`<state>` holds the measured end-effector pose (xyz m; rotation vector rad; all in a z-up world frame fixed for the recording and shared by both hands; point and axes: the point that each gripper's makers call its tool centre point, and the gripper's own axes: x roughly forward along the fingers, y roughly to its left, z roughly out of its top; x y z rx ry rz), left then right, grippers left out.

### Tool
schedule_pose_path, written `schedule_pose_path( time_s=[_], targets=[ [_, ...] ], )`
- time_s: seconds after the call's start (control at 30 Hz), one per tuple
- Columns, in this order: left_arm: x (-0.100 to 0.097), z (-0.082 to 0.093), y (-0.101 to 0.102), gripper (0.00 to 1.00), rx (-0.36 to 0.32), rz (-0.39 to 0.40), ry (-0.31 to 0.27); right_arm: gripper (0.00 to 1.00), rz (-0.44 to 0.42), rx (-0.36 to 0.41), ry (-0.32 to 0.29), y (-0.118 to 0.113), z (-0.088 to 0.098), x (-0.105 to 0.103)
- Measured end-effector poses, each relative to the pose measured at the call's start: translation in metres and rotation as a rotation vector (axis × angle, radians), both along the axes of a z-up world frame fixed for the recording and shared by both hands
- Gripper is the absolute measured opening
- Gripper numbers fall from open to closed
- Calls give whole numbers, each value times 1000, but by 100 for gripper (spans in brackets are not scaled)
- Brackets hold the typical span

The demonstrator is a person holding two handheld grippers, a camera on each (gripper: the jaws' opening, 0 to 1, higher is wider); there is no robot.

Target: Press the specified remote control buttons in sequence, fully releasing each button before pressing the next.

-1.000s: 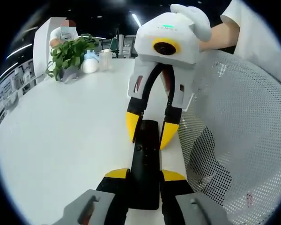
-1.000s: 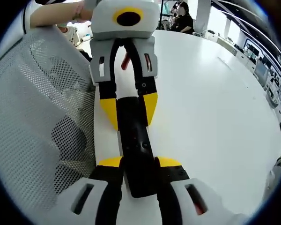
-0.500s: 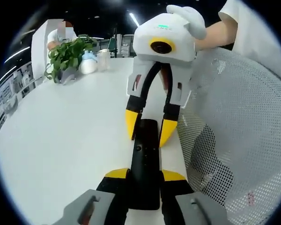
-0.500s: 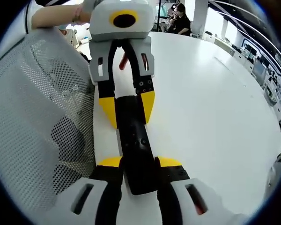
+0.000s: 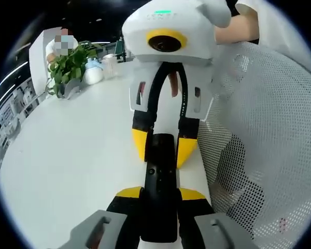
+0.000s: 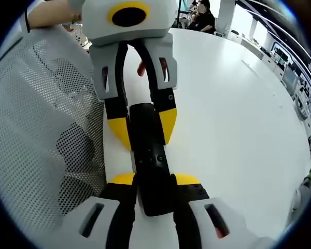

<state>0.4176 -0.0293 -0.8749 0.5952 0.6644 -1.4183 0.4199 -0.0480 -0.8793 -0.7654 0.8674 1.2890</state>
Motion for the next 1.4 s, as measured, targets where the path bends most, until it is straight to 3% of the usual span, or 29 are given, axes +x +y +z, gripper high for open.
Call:
schedule_pose_path(
  time_s=[1.03, 1.17, 1.4],
  targets=[
    [2, -2, -4, 26, -49, 88, 10, 26, 45, 16, 2, -1, -2, 0],
    [2, -2, -5, 28, -49, 119, 41, 26, 49, 15, 4, -1, -1, 0],
    [-1, 3, -7, 40, -63, 197, 133, 26, 51, 13, 4, -1, -1, 0]
  ],
)
